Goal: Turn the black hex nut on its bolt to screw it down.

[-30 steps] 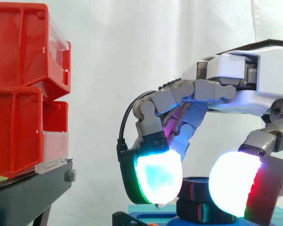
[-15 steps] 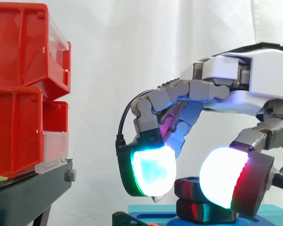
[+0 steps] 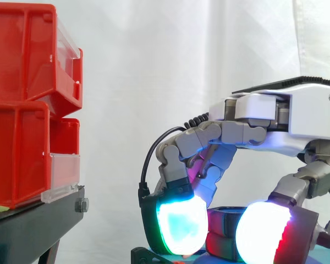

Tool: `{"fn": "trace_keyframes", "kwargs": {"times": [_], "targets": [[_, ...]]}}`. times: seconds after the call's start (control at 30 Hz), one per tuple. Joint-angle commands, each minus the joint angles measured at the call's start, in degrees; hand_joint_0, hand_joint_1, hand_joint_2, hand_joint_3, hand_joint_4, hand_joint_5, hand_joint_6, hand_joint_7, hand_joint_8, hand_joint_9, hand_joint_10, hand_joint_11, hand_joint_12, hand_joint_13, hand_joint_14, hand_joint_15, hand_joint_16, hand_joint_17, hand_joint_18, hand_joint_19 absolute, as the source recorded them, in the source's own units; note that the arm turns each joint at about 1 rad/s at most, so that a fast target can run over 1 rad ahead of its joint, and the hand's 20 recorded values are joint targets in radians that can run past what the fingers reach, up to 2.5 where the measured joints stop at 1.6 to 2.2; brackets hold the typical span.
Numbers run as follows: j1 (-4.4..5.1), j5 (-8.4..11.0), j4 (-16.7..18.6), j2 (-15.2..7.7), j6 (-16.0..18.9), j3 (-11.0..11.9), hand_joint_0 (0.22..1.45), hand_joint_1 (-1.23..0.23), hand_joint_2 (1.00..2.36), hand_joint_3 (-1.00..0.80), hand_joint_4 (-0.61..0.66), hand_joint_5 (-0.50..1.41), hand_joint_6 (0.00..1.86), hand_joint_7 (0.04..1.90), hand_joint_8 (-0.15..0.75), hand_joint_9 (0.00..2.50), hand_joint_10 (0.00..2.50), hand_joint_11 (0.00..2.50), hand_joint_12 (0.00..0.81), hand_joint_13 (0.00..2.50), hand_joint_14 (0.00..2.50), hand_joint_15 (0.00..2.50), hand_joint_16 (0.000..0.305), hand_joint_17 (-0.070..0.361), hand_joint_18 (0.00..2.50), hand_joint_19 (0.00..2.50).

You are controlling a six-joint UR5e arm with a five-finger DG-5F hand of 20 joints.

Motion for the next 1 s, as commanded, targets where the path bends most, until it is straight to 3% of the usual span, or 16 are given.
{"fn": "trace_keyframes", "kwargs": {"times": [0.0, 0.33, 0.6, 0.97], "targets": [[-0.08, -0.43, 0.58, -0.14, 0.06, 0.03, 0.52, -0.5, 1.0, -0.5, 0.26, -0.04, 0.51, 1.31, 0.302, 1.06, 0.01, 0.34, 0.32, 0.88, 0.01, 0.24, 0.038, 0.086, 0.77, 0.35], [-0.34, -0.52, 0.05, -0.14, 0.06, 0.03, 0.53, -0.45, 1.0, -0.5, 0.24, -0.04, 0.53, 1.31, 0.301, 1.07, 0.01, 0.36, 0.318, 0.88, 0.01, 0.23, 0.038, 0.085, 0.78, 0.35], [-0.52, -0.52, -0.13, -0.22, -0.02, 0.03, 0.56, -0.55, 1.0, -0.5, 0.23, -0.05, 0.54, 1.3, 0.293, 1.07, 0.01, 0.37, 0.311, 0.88, 0.01, 0.23, 0.036, 0.082, 0.76, 0.37], [-0.96, -1.57, -0.13, -0.22, -0.02, -0.05, 0.55, -0.54, 1.0, -0.5, 0.24, -0.05, 0.55, 1.28, 0.298, 1.07, 0.01, 0.37, 0.311, 0.89, 0.01, 0.24, 0.036, 0.082, 0.77, 0.37]]}}
